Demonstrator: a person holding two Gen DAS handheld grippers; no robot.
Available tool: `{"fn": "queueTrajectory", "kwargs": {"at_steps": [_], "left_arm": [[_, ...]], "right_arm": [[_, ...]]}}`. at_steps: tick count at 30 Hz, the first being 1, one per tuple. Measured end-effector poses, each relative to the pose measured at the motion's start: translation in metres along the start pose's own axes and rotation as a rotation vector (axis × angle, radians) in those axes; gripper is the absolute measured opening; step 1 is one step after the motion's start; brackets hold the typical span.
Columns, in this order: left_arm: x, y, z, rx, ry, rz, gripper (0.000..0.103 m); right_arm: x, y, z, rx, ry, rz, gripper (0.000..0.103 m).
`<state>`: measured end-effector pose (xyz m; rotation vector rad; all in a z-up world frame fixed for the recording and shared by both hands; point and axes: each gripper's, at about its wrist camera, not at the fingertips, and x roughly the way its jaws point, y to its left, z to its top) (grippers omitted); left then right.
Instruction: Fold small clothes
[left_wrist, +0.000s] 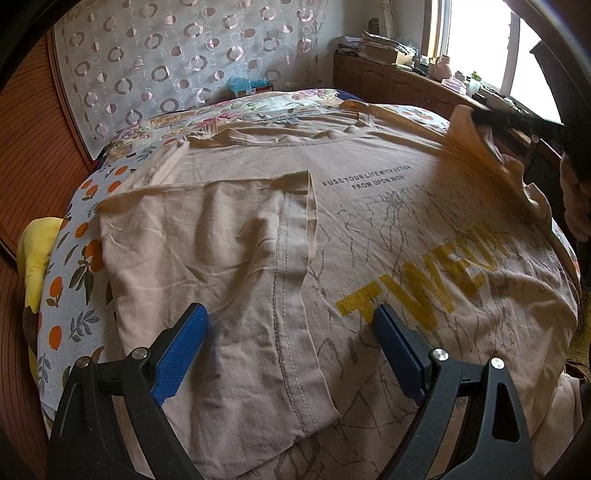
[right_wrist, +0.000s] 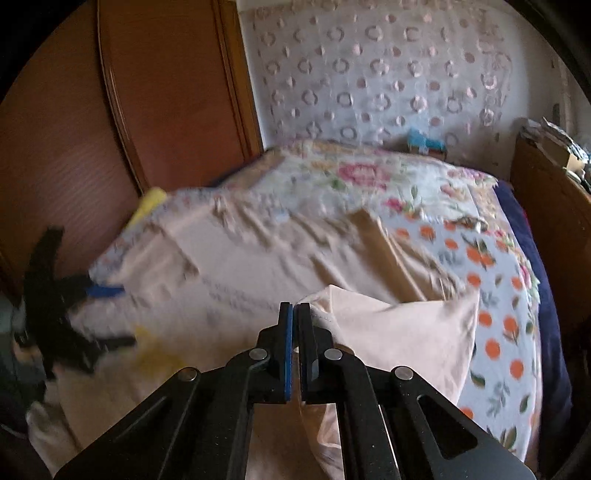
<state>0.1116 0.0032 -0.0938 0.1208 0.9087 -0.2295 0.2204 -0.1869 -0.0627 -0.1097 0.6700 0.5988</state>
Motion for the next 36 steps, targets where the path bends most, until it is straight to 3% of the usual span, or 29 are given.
{"fn": "queueTrajectory", "kwargs": {"at_steps": [2,3,5,10,17,20,24,27,36], "left_arm": [[0.0,0.0,0.0,0.0,0.0,0.0,0.091],[0.0,0.0,0.0,0.0,0.0,0.0,0.091],[0.0,0.0,0.0,0.0,0.0,0.0,0.091],[0.0,0.0,0.0,0.0,0.0,0.0,0.091],[0.0,0.0,0.0,-0.001,0.0,-0.002,0.091],[0.0,0.0,0.0,0.0,0.0,0.0,0.091],[0.0,0.0,0.0,0.0,0.0,0.0,0.091],[0.0,0.0,0.0,0.0,0.0,0.0,0.091],[0.0,0.0,0.0,0.0,0.0,0.0,0.091]], "right_arm": [[0.001,0.003,0.009,-0.004,-0.023,0.014,0.007],[0.004,0.004,0.011,-0.008,-0.017,0.002,0.023],[0.004,0.001,0.008,-0.005,-0.009,-0.026,0.041],[-0.016,-0.004,-0.012,-0.025,0.01,-0.105,0.041],[-0.033,-0.019,-0.074,-0.012,0.111,-0.21,0.041],[-0.036,-0.02,-0.089,0.007,0.135,-0.214,0.039],[-0.042,-0.013,-0.096,0.003,0.117,-0.201,0.013],[-0.053,-0.008,-0.098,-0.013,0.09,-0.161,0.007],[-0.071,0.014,-0.127,-0.086,0.145,-0.086,0.006]]}}
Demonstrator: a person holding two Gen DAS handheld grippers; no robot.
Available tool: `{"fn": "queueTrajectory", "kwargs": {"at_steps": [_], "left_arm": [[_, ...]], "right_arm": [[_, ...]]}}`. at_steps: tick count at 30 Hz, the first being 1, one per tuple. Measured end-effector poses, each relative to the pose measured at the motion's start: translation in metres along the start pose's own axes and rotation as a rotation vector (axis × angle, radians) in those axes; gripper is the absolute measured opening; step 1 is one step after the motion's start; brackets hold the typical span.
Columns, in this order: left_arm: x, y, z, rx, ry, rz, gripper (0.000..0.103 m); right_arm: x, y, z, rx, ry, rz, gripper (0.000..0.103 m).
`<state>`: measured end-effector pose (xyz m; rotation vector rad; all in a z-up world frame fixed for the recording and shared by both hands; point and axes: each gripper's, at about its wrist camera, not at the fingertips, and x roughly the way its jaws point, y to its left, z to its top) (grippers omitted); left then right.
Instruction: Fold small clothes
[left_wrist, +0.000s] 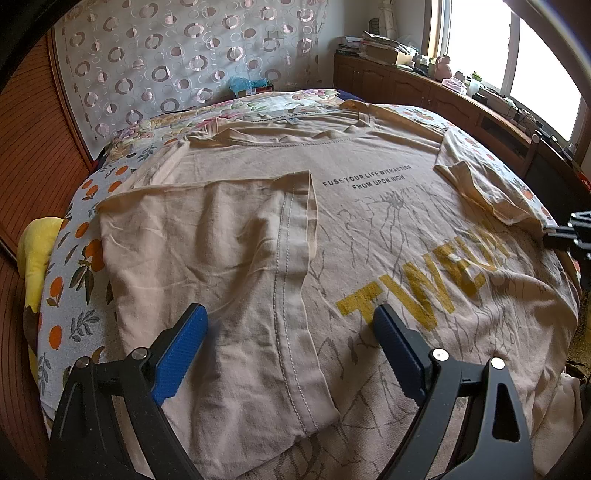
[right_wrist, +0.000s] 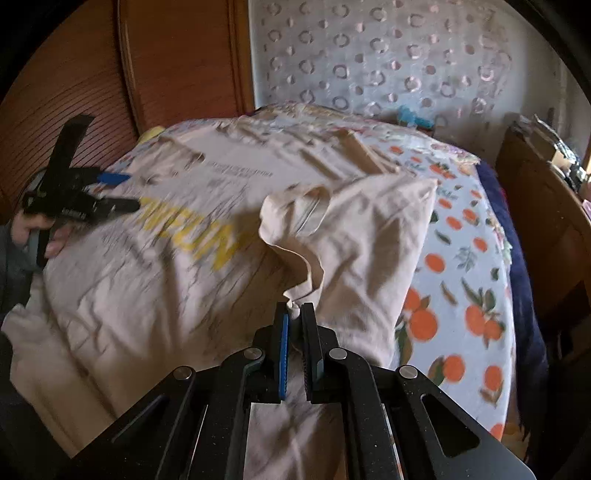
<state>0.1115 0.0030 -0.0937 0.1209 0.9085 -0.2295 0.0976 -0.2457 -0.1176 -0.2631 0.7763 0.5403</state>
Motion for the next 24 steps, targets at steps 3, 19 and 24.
{"fn": "queueTrajectory", "kwargs": {"at_steps": [3,19,24], "left_arm": [[0.0,0.0,0.0,0.0,0.0,0.0,0.091],[-0.004,0.002,-0.001,-0.01,-0.02,0.01,0.091],[-0.021,0.012,-0.004,-0.046,-0.078,0.014,0.091]], "right_arm": [[-0.004,0.001,-0.003,0.01,0.005,0.013,0.006],[0.038,-0.017,0.068,0.003,-0.023,-0.008,0.03],[0.08,-0.027,0.085,0.021,0.046,-0.012,0.029]]}}
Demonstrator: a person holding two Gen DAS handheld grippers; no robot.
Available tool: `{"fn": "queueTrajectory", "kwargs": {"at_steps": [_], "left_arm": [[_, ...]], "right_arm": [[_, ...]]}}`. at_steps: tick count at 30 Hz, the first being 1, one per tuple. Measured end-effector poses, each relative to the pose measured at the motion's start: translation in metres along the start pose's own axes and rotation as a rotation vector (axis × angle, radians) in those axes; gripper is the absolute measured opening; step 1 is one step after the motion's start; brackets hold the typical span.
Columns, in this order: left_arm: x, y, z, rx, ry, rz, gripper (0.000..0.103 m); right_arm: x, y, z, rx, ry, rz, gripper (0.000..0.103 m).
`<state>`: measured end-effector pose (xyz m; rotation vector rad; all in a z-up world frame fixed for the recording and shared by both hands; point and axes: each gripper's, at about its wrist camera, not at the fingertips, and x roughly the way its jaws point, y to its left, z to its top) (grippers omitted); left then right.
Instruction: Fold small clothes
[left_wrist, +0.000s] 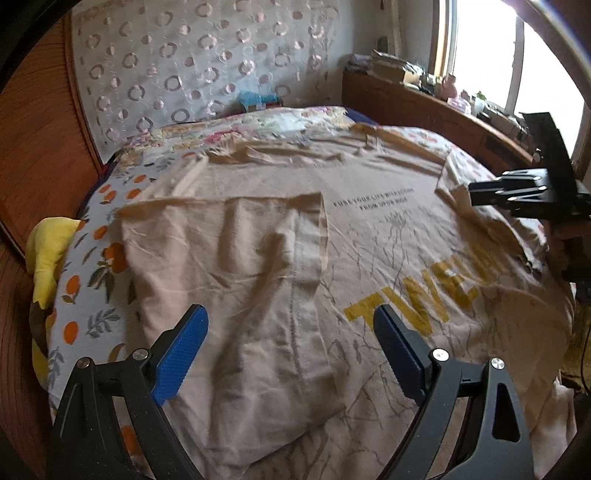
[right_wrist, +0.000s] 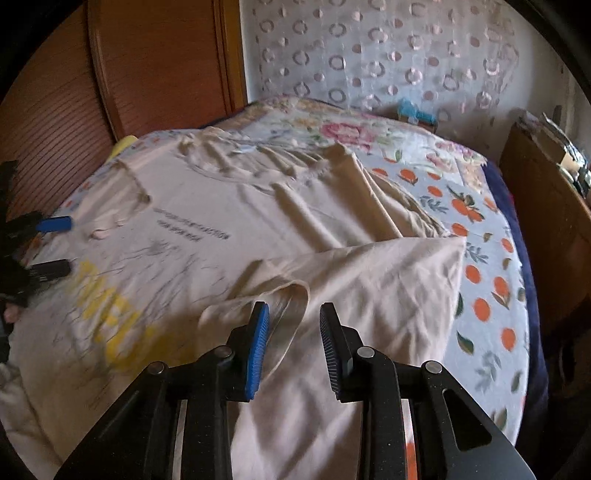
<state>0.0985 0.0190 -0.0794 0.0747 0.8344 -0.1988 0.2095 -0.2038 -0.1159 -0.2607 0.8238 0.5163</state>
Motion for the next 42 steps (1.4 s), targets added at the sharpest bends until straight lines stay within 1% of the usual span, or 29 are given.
{"fn": "queueTrajectory", "kwargs": {"at_steps": [1,3,5,6,10,14,15,16,18,19,21,24,28,30,32,33,35,37,42], "left_arm": [[-0.004,0.003,0.0,-0.005,-0.011,0.004,0.091],[-0.01,0.008,-0.001,-0.015,-0.026,0.01,0.091],[-0.015,0.012,-0.001,-0.024,-0.037,0.02,0.091],[-0.018,0.016,-0.001,-0.031,-0.048,0.029,0.091],[-0.026,0.026,0.003,-0.053,-0.081,0.043,0.091],[-0.027,0.036,0.012,-0.067,-0.106,0.061,0.091],[-0.027,0.039,0.014,-0.071,-0.108,0.067,0.091],[-0.026,0.042,0.015,-0.074,-0.11,0.071,0.091],[-0.024,0.049,0.017,-0.082,-0.118,0.082,0.091],[-0.023,0.052,0.019,-0.081,-0.123,0.088,0.091],[-0.019,0.06,0.021,-0.079,-0.131,0.105,0.091],[-0.011,0.072,0.026,-0.081,-0.113,0.127,0.091],[0.003,0.092,0.034,-0.093,-0.085,0.15,0.092],[0.011,0.101,0.038,-0.095,-0.071,0.158,0.092],[0.019,0.112,0.042,-0.107,-0.052,0.158,0.089],[0.024,0.117,0.044,-0.114,-0.037,0.158,0.086],[0.033,0.125,0.048,-0.118,-0.019,0.156,0.083],[0.04,0.131,0.052,-0.124,-0.005,0.159,0.079],[0.055,0.138,0.057,-0.135,0.028,0.139,0.074]], "right_arm": [[0.003,0.0,0.004,0.002,0.004,0.003,0.029],[0.008,0.002,0.01,0.001,0.015,0.017,0.016],[0.011,0.009,0.014,-0.019,0.016,0.035,0.008],[0.011,0.011,0.017,-0.028,0.014,0.044,0.005],[0.009,0.023,0.029,-0.051,-0.013,0.123,0.004],[0.001,0.027,0.04,-0.012,-0.051,0.203,0.004],[0.0,0.026,0.042,-0.006,-0.06,0.213,0.006],[-0.002,0.026,0.043,-0.011,-0.068,0.201,0.01],[-0.006,0.022,0.043,-0.023,-0.08,0.152,0.033],[-0.007,0.016,0.04,-0.016,-0.083,0.14,0.036],[-0.007,0.004,0.037,0.01,-0.086,0.098,0.039],[-0.009,-0.014,0.029,0.039,-0.08,0.013,0.042],[0.002,-0.057,0.014,0.103,-0.045,-0.093,0.044],[0.008,-0.075,0.007,0.134,-0.027,-0.123,0.046],[0.016,-0.087,0.005,0.165,-0.009,-0.141,0.052],[0.018,-0.093,0.005,0.177,-0.005,-0.145,0.053],[0.021,-0.101,0.006,0.195,-0.012,-0.131,0.056],[0.025,-0.106,0.01,0.198,-0.016,-0.133,0.057],[0.037,-0.11,0.021,0.2,-0.025,-0.11,0.057]]}}
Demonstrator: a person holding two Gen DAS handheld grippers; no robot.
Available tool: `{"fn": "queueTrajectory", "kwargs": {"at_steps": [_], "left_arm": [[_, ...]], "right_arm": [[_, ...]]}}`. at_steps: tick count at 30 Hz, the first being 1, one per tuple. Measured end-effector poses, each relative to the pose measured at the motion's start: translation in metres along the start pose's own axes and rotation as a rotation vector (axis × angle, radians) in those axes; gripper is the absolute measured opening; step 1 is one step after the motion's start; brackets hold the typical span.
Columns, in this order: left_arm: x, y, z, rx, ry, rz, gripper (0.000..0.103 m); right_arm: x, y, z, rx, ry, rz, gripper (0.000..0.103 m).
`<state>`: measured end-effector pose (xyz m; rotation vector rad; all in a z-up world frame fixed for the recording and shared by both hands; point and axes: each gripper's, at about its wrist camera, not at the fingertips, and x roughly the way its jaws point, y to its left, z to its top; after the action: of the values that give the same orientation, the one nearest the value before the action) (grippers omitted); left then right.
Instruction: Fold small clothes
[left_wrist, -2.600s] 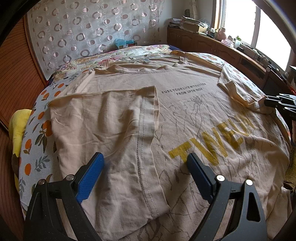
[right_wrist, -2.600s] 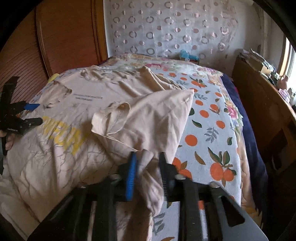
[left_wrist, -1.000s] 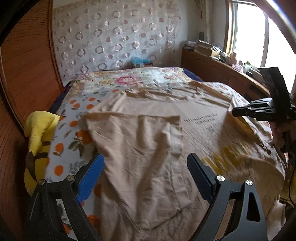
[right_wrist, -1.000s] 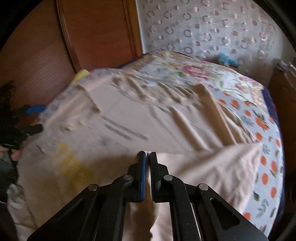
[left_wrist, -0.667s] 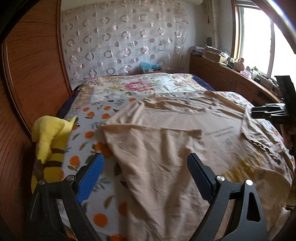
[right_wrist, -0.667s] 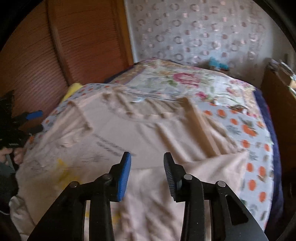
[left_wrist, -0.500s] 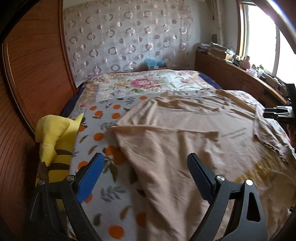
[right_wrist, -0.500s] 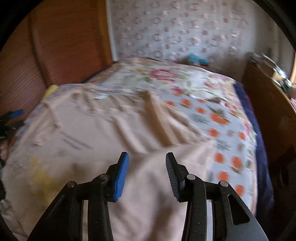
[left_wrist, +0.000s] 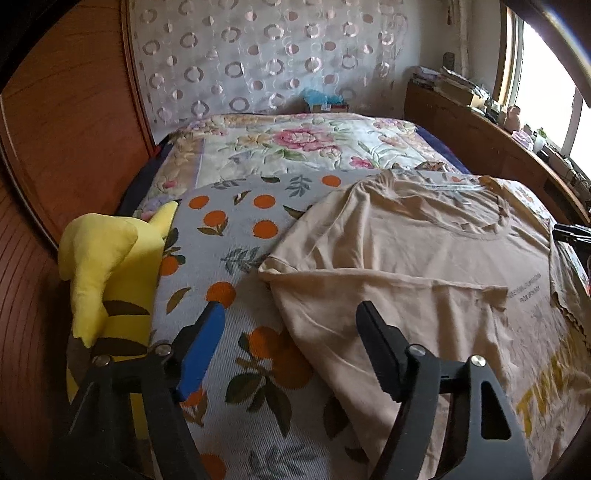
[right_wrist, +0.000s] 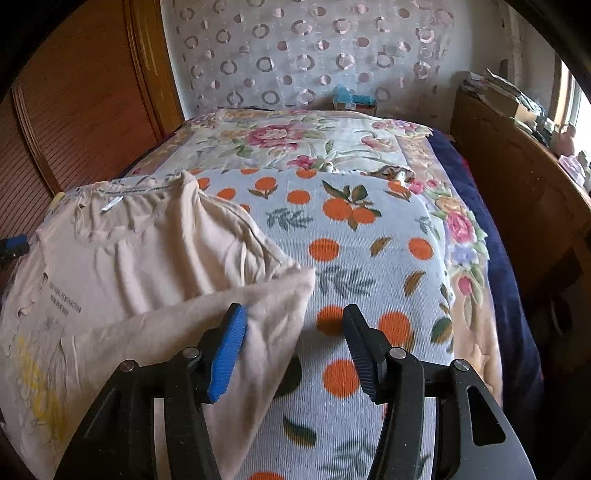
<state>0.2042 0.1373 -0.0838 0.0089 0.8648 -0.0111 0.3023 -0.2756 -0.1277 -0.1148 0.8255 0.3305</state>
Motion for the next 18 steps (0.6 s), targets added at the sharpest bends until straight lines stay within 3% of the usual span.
{"fn": "queueTrajectory", "kwargs": {"at_steps": [11,15,18], "left_arm": [[0.023,0.005,0.014,-0.014,0.033,-0.037,0.073],[0.027,0.0,0.021,-0.003,0.03,-0.053,0.062],[0.028,-0.004,0.023,0.004,0.033,-0.069,0.062]], "right_arm": [[0.003,-0.003,-0.003,-0.052,-0.007,-0.021,0.064],[0.0,-0.003,-0.002,-0.06,-0.003,-0.013,0.068],[0.0,-0.003,-0.001,-0.062,-0.003,-0.015,0.068]]}}
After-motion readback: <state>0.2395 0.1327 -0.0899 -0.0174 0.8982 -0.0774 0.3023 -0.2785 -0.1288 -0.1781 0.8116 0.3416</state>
